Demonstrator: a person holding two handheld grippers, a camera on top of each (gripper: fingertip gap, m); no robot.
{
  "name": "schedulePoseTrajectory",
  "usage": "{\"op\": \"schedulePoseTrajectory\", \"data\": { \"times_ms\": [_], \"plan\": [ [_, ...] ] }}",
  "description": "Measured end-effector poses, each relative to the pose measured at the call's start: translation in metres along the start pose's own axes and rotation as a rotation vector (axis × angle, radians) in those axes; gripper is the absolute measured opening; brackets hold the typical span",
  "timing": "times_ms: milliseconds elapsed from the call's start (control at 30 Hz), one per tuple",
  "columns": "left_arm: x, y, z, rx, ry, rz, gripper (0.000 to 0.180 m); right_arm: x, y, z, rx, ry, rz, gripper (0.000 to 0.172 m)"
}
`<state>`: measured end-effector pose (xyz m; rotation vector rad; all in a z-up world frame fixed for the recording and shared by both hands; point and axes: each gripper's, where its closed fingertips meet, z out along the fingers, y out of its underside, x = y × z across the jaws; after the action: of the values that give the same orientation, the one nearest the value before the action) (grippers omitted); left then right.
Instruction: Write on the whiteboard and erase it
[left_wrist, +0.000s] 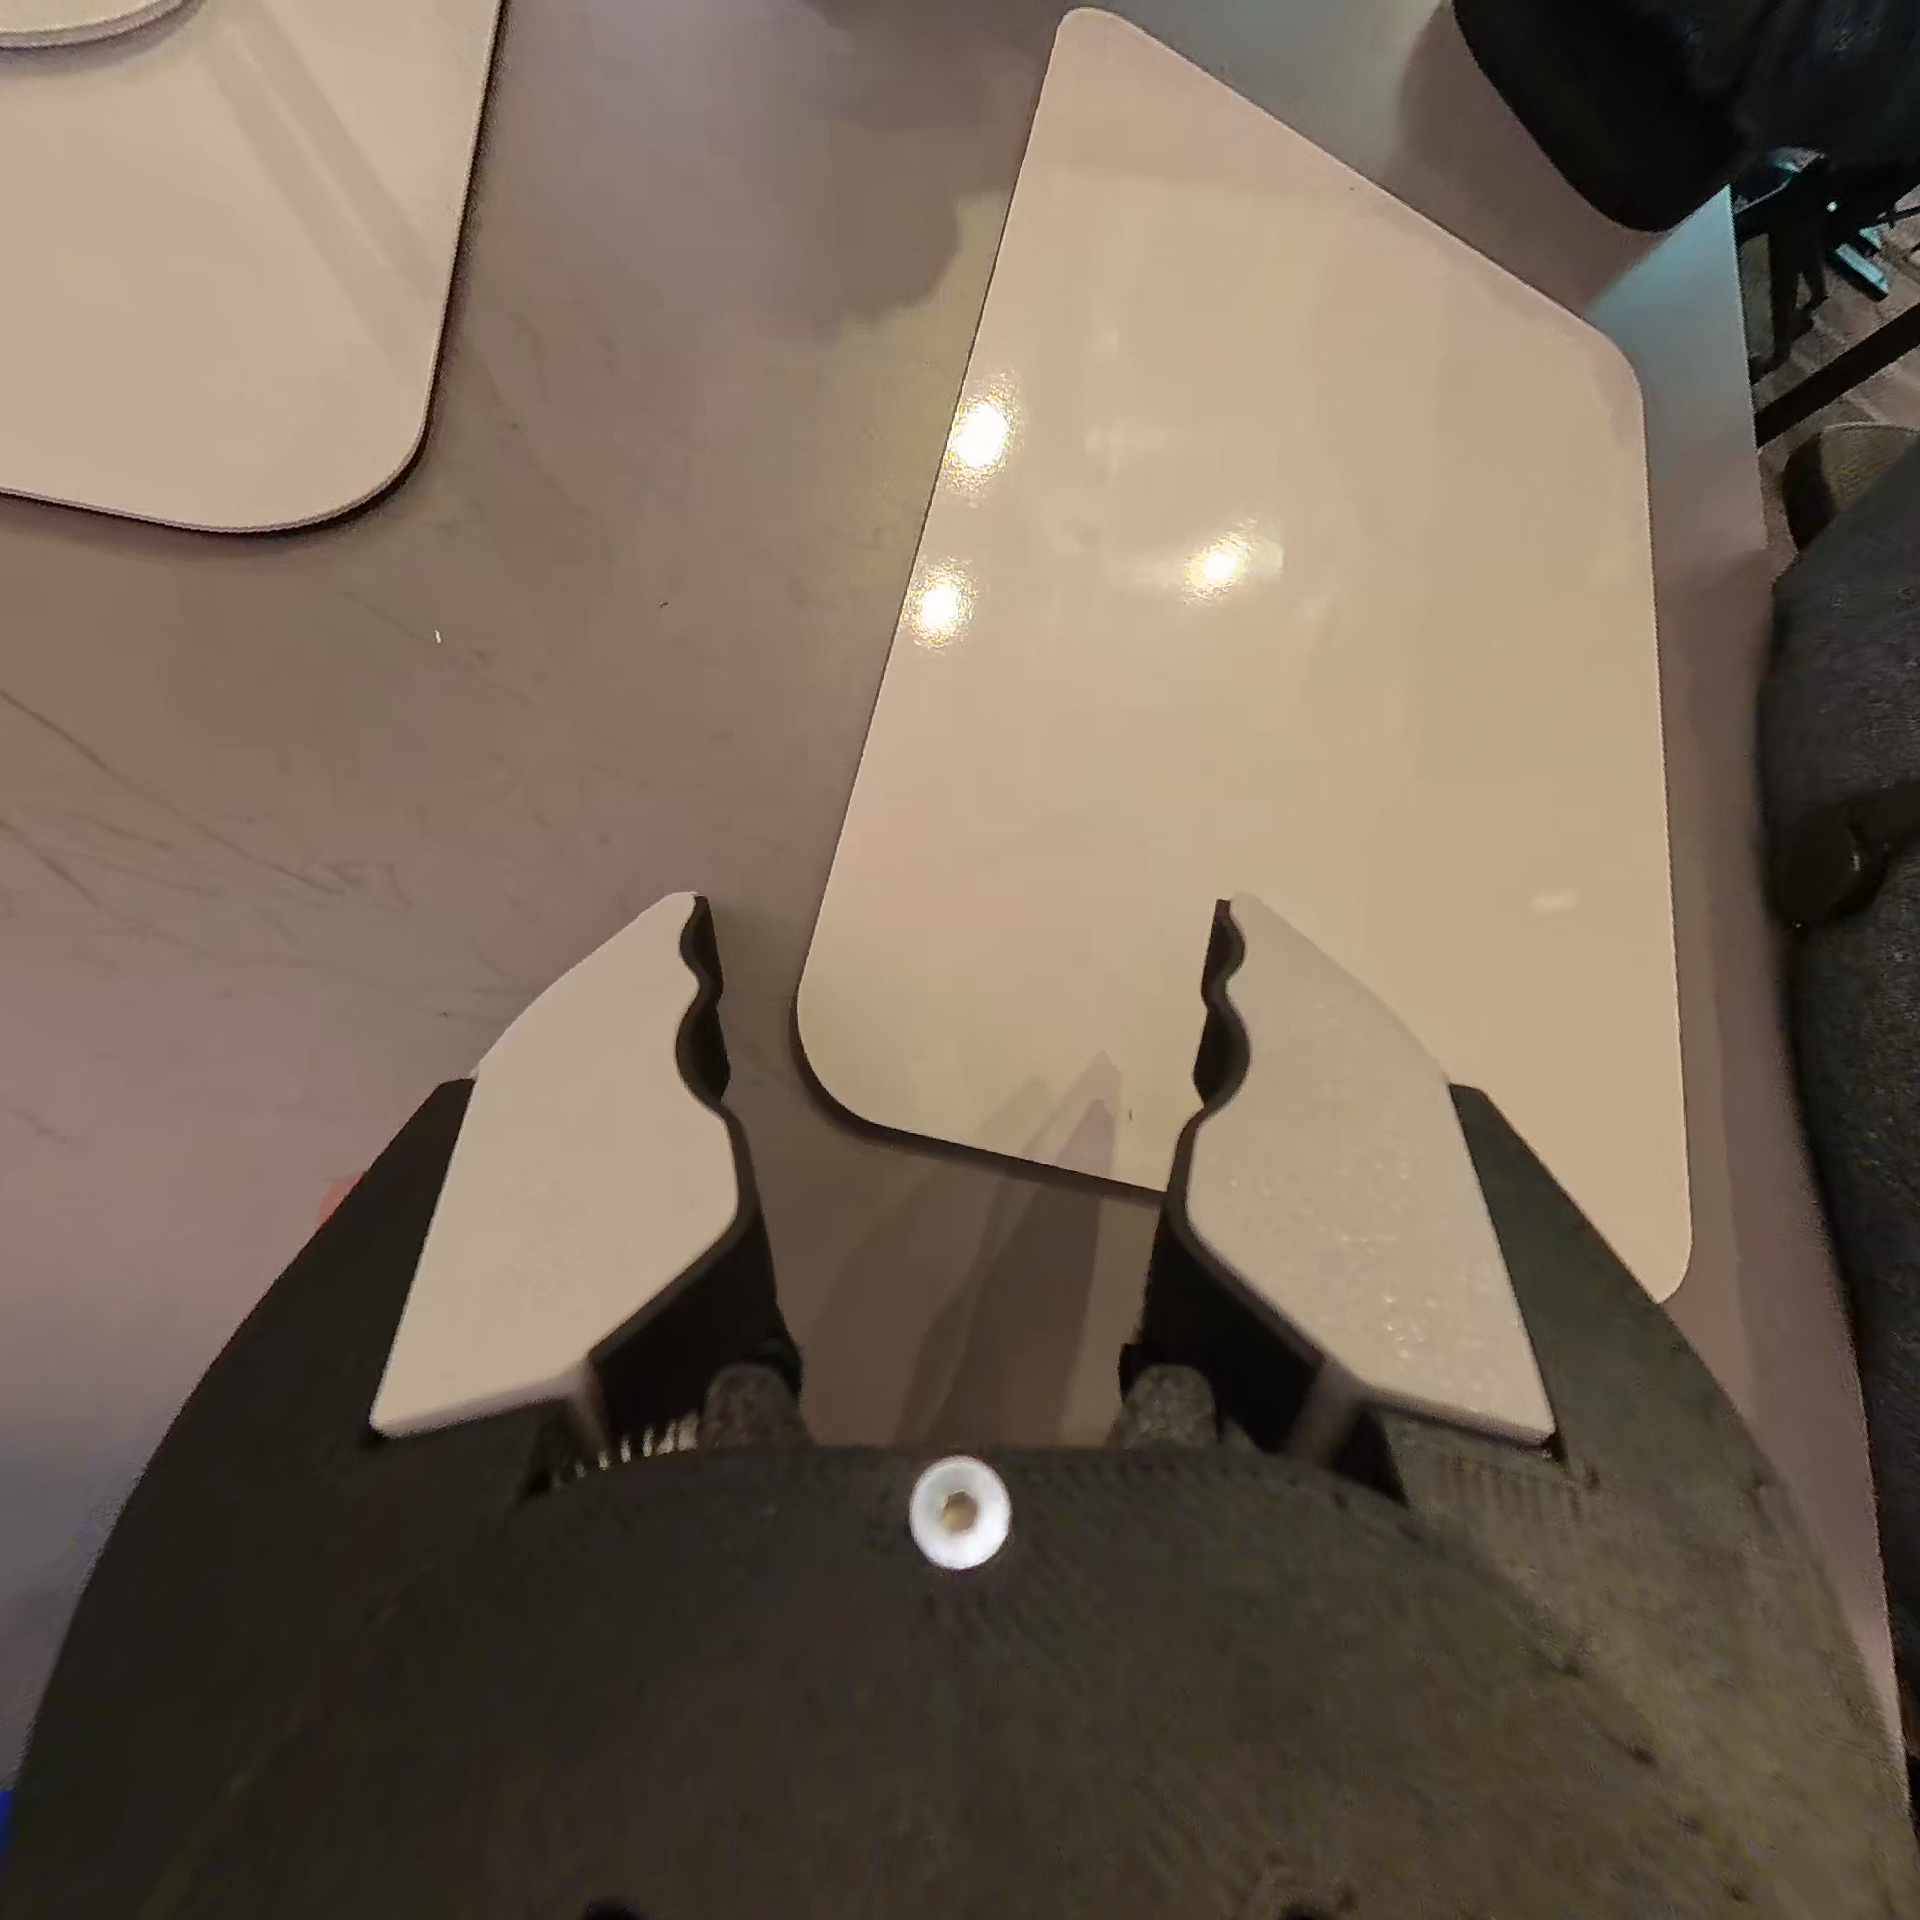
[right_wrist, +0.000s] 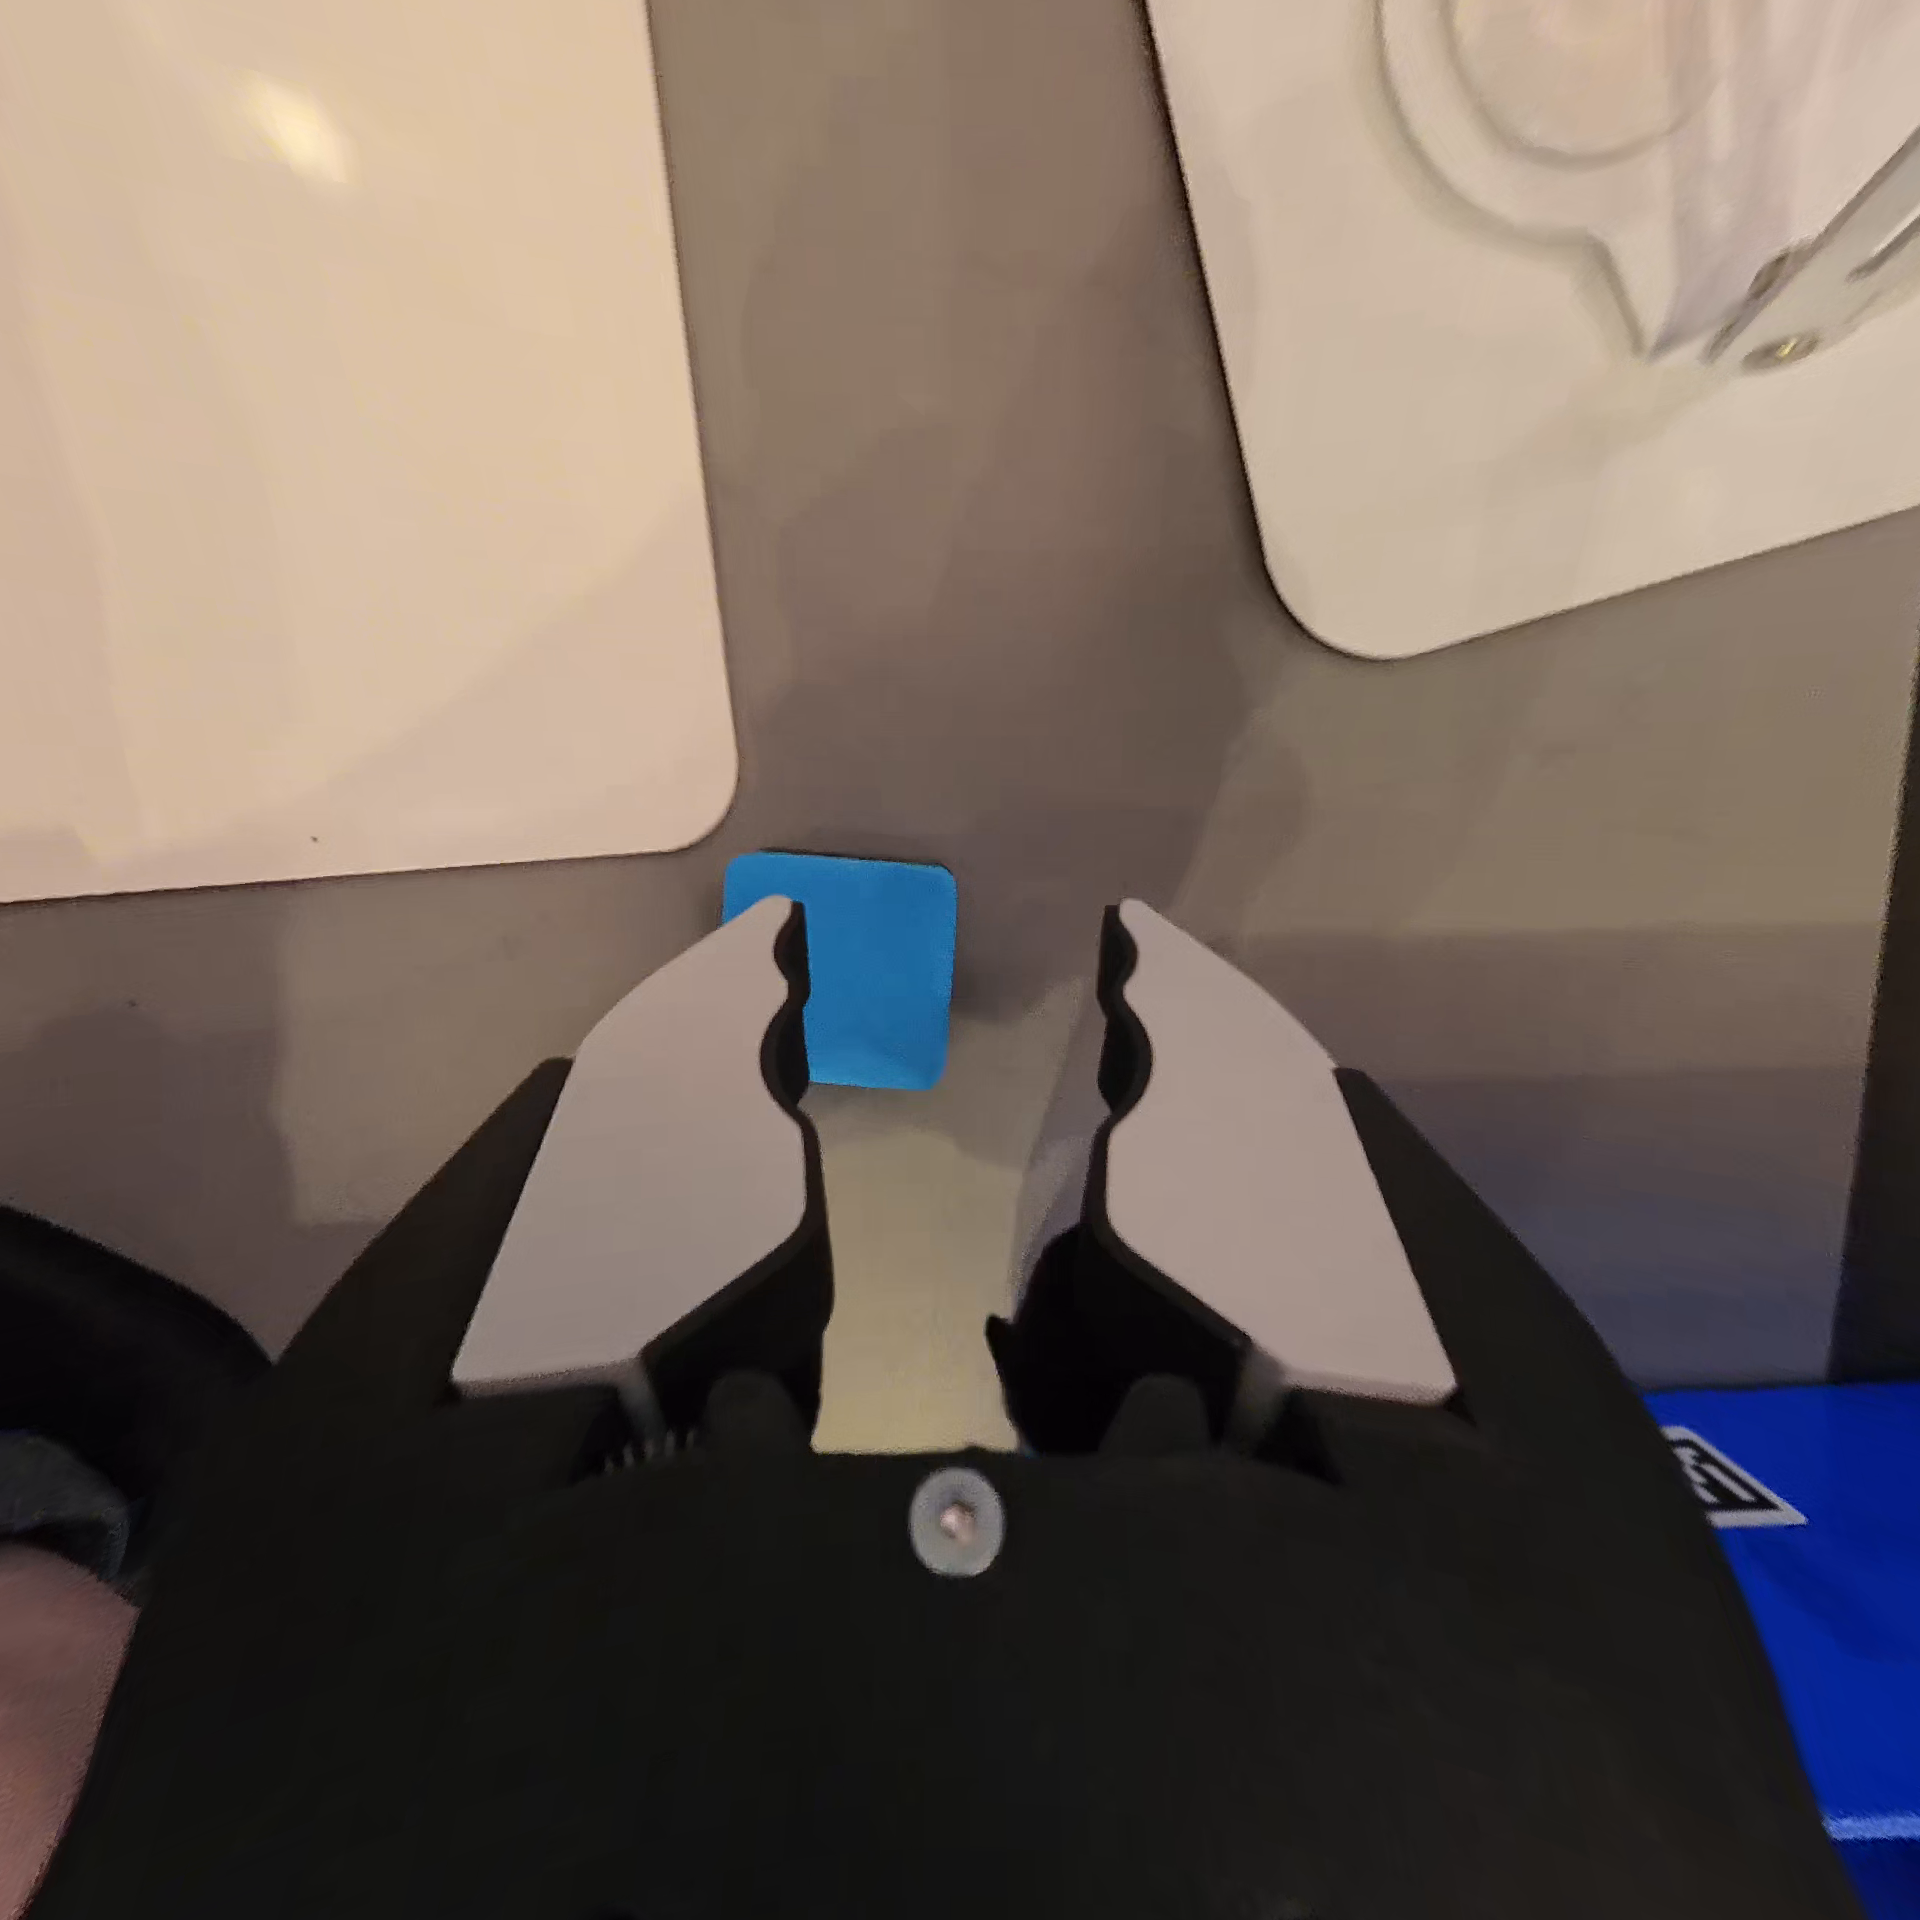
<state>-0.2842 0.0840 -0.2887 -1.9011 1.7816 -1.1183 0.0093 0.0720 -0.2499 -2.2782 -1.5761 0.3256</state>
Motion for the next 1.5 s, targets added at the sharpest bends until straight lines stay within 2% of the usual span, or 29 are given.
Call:
{"op": "schedulePoseTrajectory", "data": {
  "times_ms": [100,433,700,1167,1333,1500],
  "plan": [
    [0.000,0.000,0.000,-0.003,-0.007,0.009,0.089,-0.006,-0.007,-0.007,0.011,0.031,-0.036,0.053],
    [0.002,0.002,0.001,-0.009,-0.007,0.031,0.091,-0.018,-0.021,0.001,0.104,-0.030,0.030,0.057],
    [0.003,0.003,0.001,-0.013,-0.015,0.044,0.091,-0.026,-0.046,0.004,0.083,0.020,-0.006,0.056],
    [-0.004,-0.010,-0.009,0.080,-0.061,0.058,0.096,-0.015,-0.048,0.000,0.022,0.130,-0.051,0.054],
    [-0.003,-0.027,-0.021,0.130,-0.089,0.080,0.097,-0.013,-0.047,-0.003,0.024,0.142,-0.049,0.054],
    [0.003,-0.067,-0.044,0.188,-0.141,0.163,0.097,-0.012,-0.049,-0.007,0.039,0.156,-0.052,0.053]
  ]
}}
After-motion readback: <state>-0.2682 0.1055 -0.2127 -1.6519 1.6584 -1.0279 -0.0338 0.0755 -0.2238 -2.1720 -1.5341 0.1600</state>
